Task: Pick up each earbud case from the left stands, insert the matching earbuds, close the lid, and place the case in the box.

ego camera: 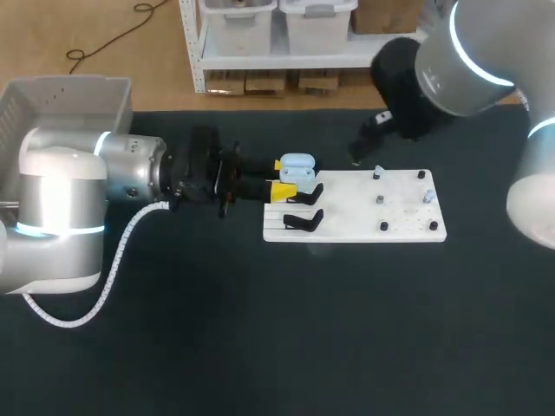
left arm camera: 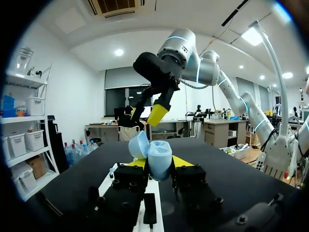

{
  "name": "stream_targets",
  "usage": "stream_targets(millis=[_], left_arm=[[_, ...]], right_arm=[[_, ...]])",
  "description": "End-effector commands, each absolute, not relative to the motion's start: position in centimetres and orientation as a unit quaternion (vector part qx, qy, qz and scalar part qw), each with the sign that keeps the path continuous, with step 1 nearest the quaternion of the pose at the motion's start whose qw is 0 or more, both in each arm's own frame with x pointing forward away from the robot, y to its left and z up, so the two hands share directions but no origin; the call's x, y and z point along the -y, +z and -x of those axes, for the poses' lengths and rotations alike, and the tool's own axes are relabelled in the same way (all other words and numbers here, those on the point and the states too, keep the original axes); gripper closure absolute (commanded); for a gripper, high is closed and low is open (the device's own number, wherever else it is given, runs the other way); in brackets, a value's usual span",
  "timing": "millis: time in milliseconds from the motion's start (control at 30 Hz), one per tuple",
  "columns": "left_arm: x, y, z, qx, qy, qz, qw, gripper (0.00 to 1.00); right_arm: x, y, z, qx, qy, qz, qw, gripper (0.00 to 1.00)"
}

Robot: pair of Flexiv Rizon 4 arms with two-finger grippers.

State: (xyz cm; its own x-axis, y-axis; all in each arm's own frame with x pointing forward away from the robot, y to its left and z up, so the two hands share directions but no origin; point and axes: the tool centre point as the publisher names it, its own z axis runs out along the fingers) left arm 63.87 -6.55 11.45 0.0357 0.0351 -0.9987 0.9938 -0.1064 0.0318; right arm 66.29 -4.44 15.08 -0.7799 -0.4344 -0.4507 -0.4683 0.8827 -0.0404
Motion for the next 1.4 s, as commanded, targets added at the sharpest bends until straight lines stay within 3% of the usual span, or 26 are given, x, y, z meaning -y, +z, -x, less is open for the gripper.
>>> stream_targets(millis=[33, 700, 867, 900, 1100, 1233, 1400], left_arm=[[6.5, 11.4, -63.9, -0.473, -0.508, -0.544, 0.472, 1.00], [6.5, 11.4, -63.9, -0.473, -0.508, -0.544, 0.472, 1.00], [6.5, 11.4, -63.9, -0.473, -0.508, -0.544, 0.472, 1.00], [6.5, 11.4, -63.9, -0.473, -0.508, -0.544, 0.472, 1.00], [6.5, 11.4, -63.9, -0.473, -0.508, -0.544, 0.472, 1.00], [6.5, 11.4, -63.9, -0.473, -0.508, -0.544, 0.472, 1.00], [6.5, 11.4, -63.9, -0.473, -0.508, -0.544, 0.472, 1.00]], right_arm=[[6.3, 14.8, -66.0, -0.948, -0.031, 0.223, 0.226, 0.00], [12.9, 8.2, -66.5, -0.967, -0.083, 0.221, 0.093, 0.00], [12.9, 7.1, -66.7, -0.967, -0.085, 0.224, 0.082, 0.26], [12.9, 6.9, -66.7, -0.967, -0.086, 0.226, 0.082, 0.38], [12.9, 6.0, -66.9, -0.965, -0.088, 0.238, 0.074, 0.40], [13.0, 5.5, -67.2, -0.965, -0.086, 0.239, 0.068, 0.49], [12.9, 4.4, -67.4, -0.965, -0.088, 0.241, 0.060, 0.51]])
